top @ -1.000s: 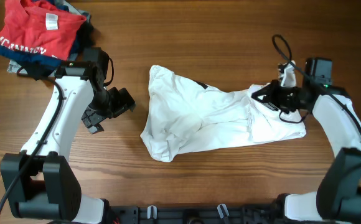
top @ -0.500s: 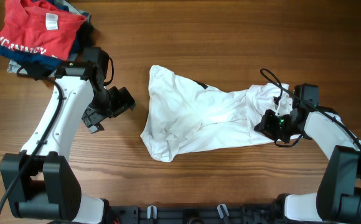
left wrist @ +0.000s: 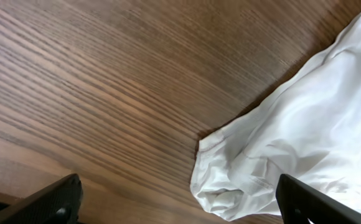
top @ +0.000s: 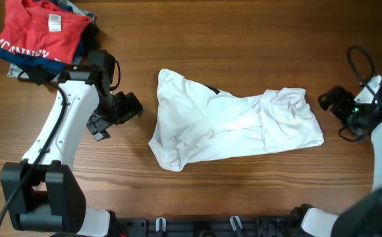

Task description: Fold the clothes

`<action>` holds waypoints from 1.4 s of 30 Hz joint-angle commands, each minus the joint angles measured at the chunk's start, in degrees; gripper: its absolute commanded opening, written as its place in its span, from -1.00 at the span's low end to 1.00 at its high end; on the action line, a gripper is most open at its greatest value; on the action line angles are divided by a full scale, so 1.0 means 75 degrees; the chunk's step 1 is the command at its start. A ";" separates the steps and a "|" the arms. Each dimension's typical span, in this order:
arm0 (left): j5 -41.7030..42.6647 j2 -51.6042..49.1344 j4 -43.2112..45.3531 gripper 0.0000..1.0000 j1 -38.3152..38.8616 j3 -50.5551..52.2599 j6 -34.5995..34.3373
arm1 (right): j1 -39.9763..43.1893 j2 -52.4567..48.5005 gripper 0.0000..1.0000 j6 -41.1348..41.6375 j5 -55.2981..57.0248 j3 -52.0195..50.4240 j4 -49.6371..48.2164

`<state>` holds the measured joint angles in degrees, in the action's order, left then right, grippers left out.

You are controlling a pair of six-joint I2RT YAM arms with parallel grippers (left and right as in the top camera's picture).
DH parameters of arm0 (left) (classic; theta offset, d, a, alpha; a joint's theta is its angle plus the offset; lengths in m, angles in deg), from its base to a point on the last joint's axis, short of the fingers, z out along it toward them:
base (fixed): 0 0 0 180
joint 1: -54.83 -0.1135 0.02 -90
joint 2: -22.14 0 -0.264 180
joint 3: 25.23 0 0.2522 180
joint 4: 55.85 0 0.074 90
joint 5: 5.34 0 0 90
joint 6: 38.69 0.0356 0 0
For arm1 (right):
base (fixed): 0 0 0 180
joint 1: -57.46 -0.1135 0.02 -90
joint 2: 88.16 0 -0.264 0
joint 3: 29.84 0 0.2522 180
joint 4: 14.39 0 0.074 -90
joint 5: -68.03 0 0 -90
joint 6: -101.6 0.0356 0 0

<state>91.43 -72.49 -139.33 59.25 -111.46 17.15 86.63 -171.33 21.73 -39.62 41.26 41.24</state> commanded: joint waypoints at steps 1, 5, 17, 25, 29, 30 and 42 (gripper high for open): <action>0.0058 0.0003 0.0038 1.00 -0.0006 0.0041 0.0096 | 0.0108 -0.1236 0.77 -0.1186 -0.1064 -0.0111 -0.0108; 0.0058 0.0003 0.0035 1.00 -0.0006 0.0041 0.0096 | 0.0108 -0.2279 0.74 -0.1728 -0.1565 -0.0114 -0.0227; 0.0061 0.0003 0.0117 1.00 -0.0006 0.0041 0.0093 | 0.0006 -0.2882 -0.15 -0.2084 -0.2632 -0.0863 -0.0635; 0.0061 0.0003 0.0087 0.99 -0.0006 0.0041 0.0096 | 0.0382 -0.2363 -0.91 -0.0924 -0.1810 -0.0536 -0.0909; 0.0061 0.0003 0.0096 1.00 -0.0006 0.0041 0.0093 | 0.0737 -0.1244 -0.92 -0.0525 -0.0831 -0.0388 -0.0749; 0.0061 0.0003 0.0090 0.99 -0.0006 0.0041 0.0093 | 0.0743 -0.1029 -0.91 -0.0525 -0.0708 -0.0388 -0.0743; 0.0061 0.0003 0.0125 1.00 -0.0006 0.0041 0.0093 | -0.0431 0.0810 -0.91 -0.0356 0.0029 -0.0393 -0.0099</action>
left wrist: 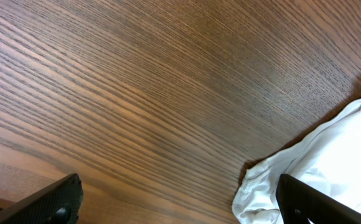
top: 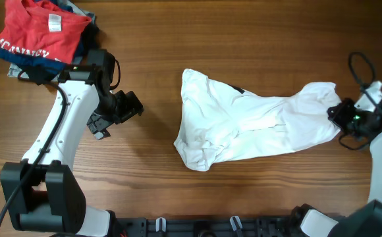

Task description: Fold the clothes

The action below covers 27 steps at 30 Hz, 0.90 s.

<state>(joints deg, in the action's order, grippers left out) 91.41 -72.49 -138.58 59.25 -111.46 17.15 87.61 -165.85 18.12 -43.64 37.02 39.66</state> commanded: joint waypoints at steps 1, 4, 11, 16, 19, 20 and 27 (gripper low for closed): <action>0.0064 0.0003 0.0023 0.99 -0.0006 0.0041 0.0090 | -0.0912 0.0070 -0.91 0.0140 0.0901 0.0169 0.0189; 0.0067 0.0003 0.0023 0.99 -0.0006 0.0041 0.0093 | -0.1909 0.0064 -0.92 0.0405 0.1679 0.0169 0.0306; 0.0064 0.0003 0.0023 0.99 -0.0006 0.0041 0.0090 | -0.4028 0.0044 -0.91 0.1247 0.3142 0.0169 0.0469; 0.0067 0.0003 0.0023 1.00 -0.0006 0.0041 0.0090 | -0.5319 0.0006 -0.84 0.1565 0.3083 0.0102 0.0481; 0.0067 0.0003 0.0017 1.00 -0.0006 0.0041 0.0093 | -0.5689 -0.0096 -0.24 0.1985 0.3037 0.0102 0.0522; 0.0067 0.0003 0.0017 0.99 -0.0006 0.0041 0.0093 | -0.5738 -0.0099 -0.20 0.2148 0.2815 0.0105 0.0522; 0.0064 0.0003 -0.0052 1.00 -0.0006 0.0041 0.0093 | -0.5741 0.0408 0.01 0.2145 0.2425 0.0181 0.0641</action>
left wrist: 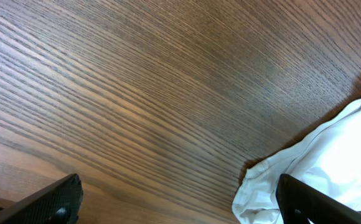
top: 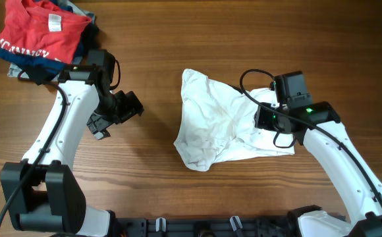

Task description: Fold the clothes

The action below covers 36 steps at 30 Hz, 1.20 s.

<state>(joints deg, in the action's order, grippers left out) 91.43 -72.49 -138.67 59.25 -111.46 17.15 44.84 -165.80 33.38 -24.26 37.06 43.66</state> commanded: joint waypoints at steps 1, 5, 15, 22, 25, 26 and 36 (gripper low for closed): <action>0.0061 0.0003 -0.0052 0.99 -0.0006 0.0041 0.0093 | -0.0038 0.0627 0.01 0.0108 -0.0175 0.0181 0.0131; 0.0061 0.0003 0.0015 1.00 -0.0006 0.0041 0.0090 | -0.0038 0.1003 0.09 -0.0108 -0.0729 0.0169 0.0082; 0.0061 0.0003 0.0012 1.00 -0.0006 0.0041 0.0093 | -0.0857 -0.0697 0.13 0.0667 -0.0487 0.0152 -0.0510; 0.0061 0.0003 -0.0035 0.99 -0.0006 0.0041 0.0093 | -0.1166 -0.1798 0.16 0.0935 0.0326 0.0149 -0.0219; 0.0061 0.0003 -0.0058 1.00 -0.0006 0.0041 0.0093 | -0.1166 -0.1818 0.16 0.0953 0.0941 0.0149 0.0012; 0.0061 0.0003 -0.0052 1.00 -0.0006 0.0041 0.0093 | -0.1166 -0.1818 0.15 0.0965 0.1172 0.0149 0.0105; 0.0058 0.0003 -0.0052 1.00 -0.0006 0.0041 0.0093 | -0.1166 -0.1647 -0.88 0.0895 0.2055 0.0236 0.0758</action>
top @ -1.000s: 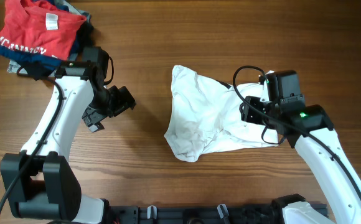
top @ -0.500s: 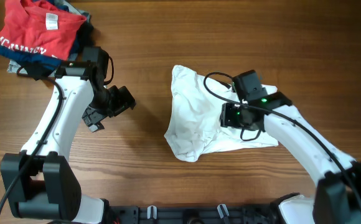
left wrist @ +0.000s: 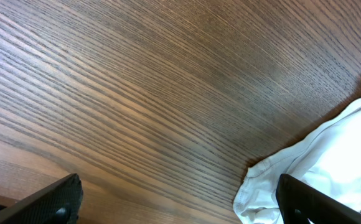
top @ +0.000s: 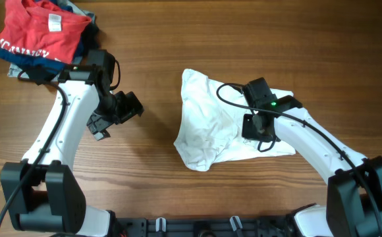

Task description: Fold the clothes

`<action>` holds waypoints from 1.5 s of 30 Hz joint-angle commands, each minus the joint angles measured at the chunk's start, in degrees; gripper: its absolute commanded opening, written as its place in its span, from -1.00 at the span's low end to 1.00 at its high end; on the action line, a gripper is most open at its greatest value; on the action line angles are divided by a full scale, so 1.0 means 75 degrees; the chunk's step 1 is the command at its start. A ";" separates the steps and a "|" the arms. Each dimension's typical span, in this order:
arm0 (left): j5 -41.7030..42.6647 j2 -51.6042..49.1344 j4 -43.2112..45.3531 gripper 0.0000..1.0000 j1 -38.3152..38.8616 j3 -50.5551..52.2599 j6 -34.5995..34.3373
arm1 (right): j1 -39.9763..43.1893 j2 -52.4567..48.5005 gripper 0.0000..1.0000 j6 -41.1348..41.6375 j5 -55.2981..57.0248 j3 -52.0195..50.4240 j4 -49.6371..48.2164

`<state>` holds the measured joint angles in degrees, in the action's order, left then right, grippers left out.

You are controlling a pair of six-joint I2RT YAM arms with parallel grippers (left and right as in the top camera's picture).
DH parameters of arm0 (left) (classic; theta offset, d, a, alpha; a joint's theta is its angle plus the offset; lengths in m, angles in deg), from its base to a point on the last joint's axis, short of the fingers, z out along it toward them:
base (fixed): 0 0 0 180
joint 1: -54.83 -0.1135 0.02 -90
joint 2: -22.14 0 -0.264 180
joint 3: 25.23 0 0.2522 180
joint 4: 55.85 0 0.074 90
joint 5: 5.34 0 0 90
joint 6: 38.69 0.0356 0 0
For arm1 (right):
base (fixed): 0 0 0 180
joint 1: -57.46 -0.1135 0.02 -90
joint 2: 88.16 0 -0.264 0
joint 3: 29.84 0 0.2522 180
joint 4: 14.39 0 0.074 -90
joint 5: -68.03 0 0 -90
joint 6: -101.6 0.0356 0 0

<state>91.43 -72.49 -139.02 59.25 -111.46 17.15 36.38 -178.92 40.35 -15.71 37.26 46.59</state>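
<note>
A white garment (top: 207,125) lies crumpled on the wooden table, its right part doubled over toward the middle. My right gripper (top: 254,125) sits low over the folded part; its fingers are hidden under the wrist, so their state does not show. My left gripper (top: 116,117) hangs over bare wood left of the garment. In the left wrist view it (left wrist: 180,208) is open, with nothing between the wide-apart fingertips (left wrist: 59,199). Only the garment's lower left corner (left wrist: 330,162) shows at that view's right edge.
A pile of clothes with a red shirt (top: 43,29) on top lies at the table's far left corner, behind my left arm. The right arm's cable (top: 227,89) loops over the garment. Bare table (top: 145,178) separates the left gripper from the garment.
My right gripper has moved a little left and nearer over the garment's folded part. The garment's outline is nearly the same. The left arm has not moved.
The garment first lay spread wide, with my right gripper off its right end. Then the garment sat farther right, the gripper at its right end. Then that end lay folded over the middle with the gripper above it, as now.
</note>
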 commanded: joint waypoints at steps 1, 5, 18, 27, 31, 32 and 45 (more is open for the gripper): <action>0.0058 0.0003 -0.0006 0.99 -0.0006 0.0041 0.0093 | -0.0038 0.0192 -0.89 -0.0035 0.1195 0.0294 0.0618; 0.0061 0.0003 0.0055 0.99 -0.0006 0.0041 0.0090 | -0.0038 0.0790 -0.91 -0.0128 0.2025 0.0755 0.1475; 0.0061 0.0003 0.0052 1.00 -0.0006 0.0041 0.0090 | -0.0041 0.1014 -0.78 -0.0443 0.0131 0.0041 0.0898; 0.0061 0.0003 0.0050 1.00 -0.0006 0.0041 0.0093 | -0.0635 0.2261 0.45 -0.0425 -0.0621 0.0102 0.0513; 0.0061 0.0003 0.0052 1.00 -0.0006 0.0041 0.0093 | -0.0638 0.2320 0.51 -0.0411 -0.0624 0.0099 0.0822; 0.0061 0.0003 0.0050 0.99 -0.0006 0.0041 0.0093 | -0.0641 0.2334 0.49 -0.0411 -0.0624 0.0099 0.0831; 0.0058 0.0003 -0.0035 1.00 -0.0006 0.0041 0.0096 | -0.0629 0.3523 -0.91 0.0026 0.0122 0.0090 0.0283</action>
<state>91.41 -72.49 -139.09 59.25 -111.46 17.15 31.72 -152.69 39.85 -17.92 37.76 50.48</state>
